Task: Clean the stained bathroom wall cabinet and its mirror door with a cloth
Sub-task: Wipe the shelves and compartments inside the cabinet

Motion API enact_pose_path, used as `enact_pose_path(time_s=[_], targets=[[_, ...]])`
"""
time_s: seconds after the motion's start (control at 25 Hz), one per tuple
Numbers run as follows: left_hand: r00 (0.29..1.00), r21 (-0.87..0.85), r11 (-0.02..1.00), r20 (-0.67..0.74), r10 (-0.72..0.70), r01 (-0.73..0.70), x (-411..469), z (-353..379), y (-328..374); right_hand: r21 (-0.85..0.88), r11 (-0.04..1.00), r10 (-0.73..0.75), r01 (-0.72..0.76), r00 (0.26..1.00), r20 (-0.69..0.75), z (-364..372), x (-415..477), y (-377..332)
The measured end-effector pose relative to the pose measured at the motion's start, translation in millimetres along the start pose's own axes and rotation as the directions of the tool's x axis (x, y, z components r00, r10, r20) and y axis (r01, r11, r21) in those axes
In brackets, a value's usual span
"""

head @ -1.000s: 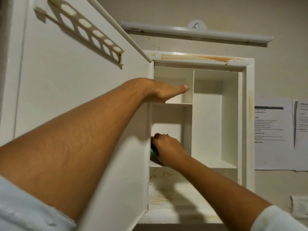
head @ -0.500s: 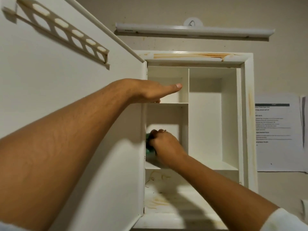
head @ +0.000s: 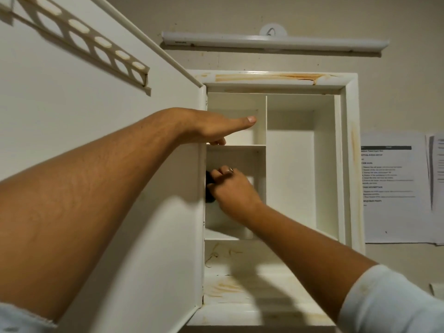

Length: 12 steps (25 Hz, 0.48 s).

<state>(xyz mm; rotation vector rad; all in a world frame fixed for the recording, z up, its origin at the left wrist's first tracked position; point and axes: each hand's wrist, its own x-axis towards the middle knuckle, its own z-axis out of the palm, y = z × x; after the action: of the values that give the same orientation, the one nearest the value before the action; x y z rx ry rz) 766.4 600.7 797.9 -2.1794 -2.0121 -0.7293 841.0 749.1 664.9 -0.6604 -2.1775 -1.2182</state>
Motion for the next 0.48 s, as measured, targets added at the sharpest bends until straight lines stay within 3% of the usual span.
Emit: enact_pose_path(time_s=[0.08, 0.24, 0.28, 0.36, 0.44, 0.48], targets=[[1.0, -0.001, 1.0, -0.002, 0.002, -0.002, -1.3, 0.9, 1.8, -0.143, 0.986, -0.082, 0.089, 0.995, 0.05, -23.7, 4.9, 27.5], [1.0, -0.018, 1.0, 0.009, -0.005, 0.005, -5.8, 0.8, 4.7, -0.371, 0.927, 0.106, -0.054, 0.987, 0.119, -38.4, 1.1, 37.1], [1.0, -0.023, 1.0, 0.01, 0.0, 0.0, -7.5, 1.6, 5.8, -0.34, 0.938, 0.125, -0.065, 0.979, 0.16, -34.8, -4.5, 23.1], [1.0, -0.029, 0.999, -0.001, 0.012, -0.012, -9.5, 2.5, 7.7, -0.076, 0.985, 0.17, -0.155, 0.944, 0.284, -18.9, -20.7, -12.1], [1.0, -0.034, 0.999, -0.009, 0.026, -0.026, -9.8, 4.4, 7.4, 0.206, 0.935, 0.2, -0.289, 0.909, 0.366, -8.5, -36.8, -28.6], [1.0, -0.039, 0.999, -0.017, 0.025, -0.026, -10.5, 4.9, 6.8, 0.29, 0.901, 0.22, -0.322, 0.916, 0.334, -5.7, -37.8, -22.4]])
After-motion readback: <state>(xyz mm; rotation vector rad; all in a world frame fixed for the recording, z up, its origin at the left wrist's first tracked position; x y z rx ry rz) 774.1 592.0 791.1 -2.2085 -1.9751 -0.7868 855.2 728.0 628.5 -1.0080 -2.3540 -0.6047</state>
